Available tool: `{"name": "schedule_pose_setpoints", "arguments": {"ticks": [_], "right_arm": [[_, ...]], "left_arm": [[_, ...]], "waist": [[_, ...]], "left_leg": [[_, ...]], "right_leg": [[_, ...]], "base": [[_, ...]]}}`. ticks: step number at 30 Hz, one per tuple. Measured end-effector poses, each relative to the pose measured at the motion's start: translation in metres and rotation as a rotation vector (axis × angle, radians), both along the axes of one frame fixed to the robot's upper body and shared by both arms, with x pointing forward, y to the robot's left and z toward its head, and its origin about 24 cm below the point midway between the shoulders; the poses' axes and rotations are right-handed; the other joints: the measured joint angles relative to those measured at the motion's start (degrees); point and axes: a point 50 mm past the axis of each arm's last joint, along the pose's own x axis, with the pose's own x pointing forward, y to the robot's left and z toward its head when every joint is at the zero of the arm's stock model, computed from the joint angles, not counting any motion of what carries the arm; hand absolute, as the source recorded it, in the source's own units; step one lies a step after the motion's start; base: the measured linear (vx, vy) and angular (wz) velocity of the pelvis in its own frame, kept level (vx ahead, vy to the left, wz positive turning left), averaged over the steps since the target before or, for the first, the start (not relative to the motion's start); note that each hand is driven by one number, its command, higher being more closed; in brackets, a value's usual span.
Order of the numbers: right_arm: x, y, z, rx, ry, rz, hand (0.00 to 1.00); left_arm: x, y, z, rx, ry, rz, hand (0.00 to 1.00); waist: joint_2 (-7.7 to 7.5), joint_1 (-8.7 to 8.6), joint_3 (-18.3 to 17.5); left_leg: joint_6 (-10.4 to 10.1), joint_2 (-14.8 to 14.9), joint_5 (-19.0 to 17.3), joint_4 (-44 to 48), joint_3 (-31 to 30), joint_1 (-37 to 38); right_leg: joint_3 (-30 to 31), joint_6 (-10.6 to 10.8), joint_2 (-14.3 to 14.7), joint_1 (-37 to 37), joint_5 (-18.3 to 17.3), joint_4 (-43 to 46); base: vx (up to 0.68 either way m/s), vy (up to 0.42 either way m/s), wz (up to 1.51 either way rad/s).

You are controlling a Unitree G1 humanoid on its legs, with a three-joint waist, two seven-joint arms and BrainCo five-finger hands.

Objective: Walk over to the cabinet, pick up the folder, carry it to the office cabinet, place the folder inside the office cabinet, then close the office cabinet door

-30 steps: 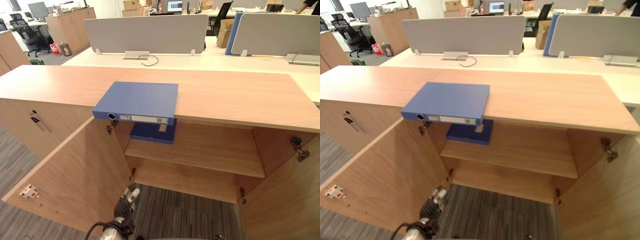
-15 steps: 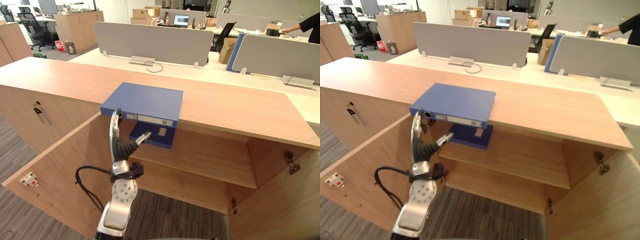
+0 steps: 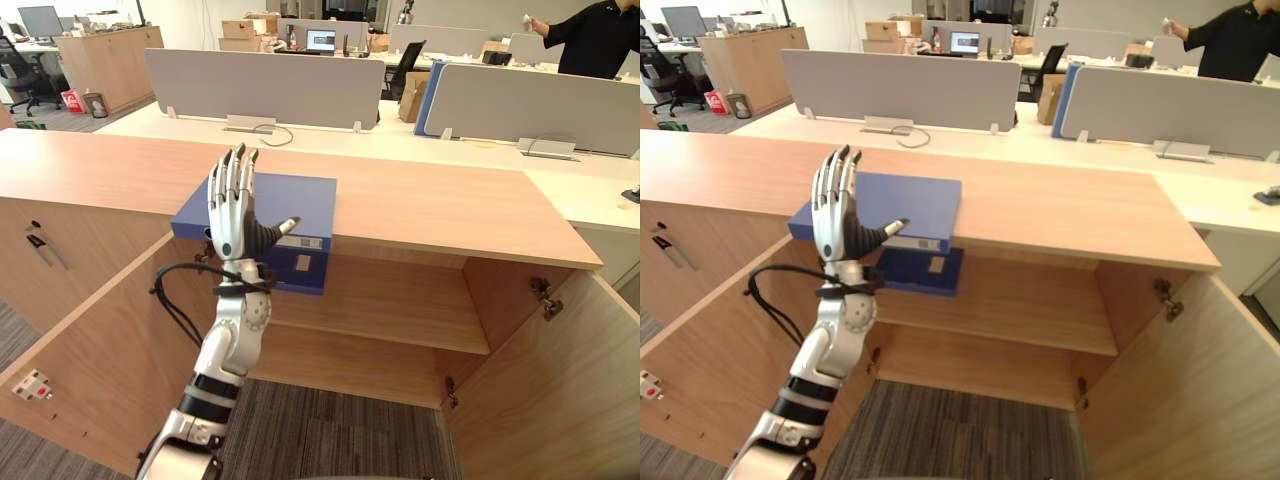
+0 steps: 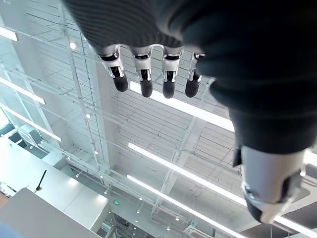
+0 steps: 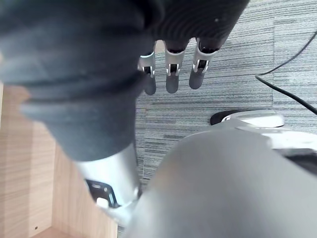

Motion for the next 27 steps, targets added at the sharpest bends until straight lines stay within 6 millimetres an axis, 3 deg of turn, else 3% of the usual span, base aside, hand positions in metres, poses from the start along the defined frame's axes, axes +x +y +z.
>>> {"name": "schedule_pose_setpoints", "arguments": {"ticks": [7,13,20,27], "right_arm": [[0.007,-0.001,0.002,0.016,-0.041,0.017,0.00],[0.009,0.000,0.003,0.024,-0.052,0.021,0.00],[0.011,0.000,0.003,0.037,-0.057,0.030,0.00],[0.010,-0.001,0.003,0.033,-0.055,0.032,0.00]], "left_arm": [[0.017,0.034,-0.019,0.183,0.151,0.101,0.00],[0.020,0.040,-0.020,0.193,0.220,0.087,0.00],[0.009,0.032,0.010,0.065,0.074,0.037,0.00],[-0.001,0.024,0.020,-0.026,-0.020,0.005,0.00]], "waist": [[0.53,-0.63,1.5],[0.50,-0.71,1.5],[0.48,-0.56,1.4],[0.73,-0.12,1.4]], "left_leg": [[0.3,0.2,-1.4,0.0,1.1,1.8],[-0.3,0.2,-1.5,0.0,1.4,1.9],[-0.3,0.1,-1.5,0.2,2.8,1.9],[-0.3,0.2,-1.4,0.0,2.7,1.9]], "right_leg": [[0.5,-0.6,0.0,1.2,-0.4,-0.4],[0.7,-0.4,0.0,1.5,-0.2,-1.2],[1.8,-0.4,-0.1,0.9,-0.2,-0.4],[1.8,-0.6,0.0,0.0,-0.5,0.8]], "base": [[-0.03,0.006,-0.07],[0.02,-0.002,-0.03],[0.05,0.000,-0.08],[-0.07,0.006,0.00]]}}
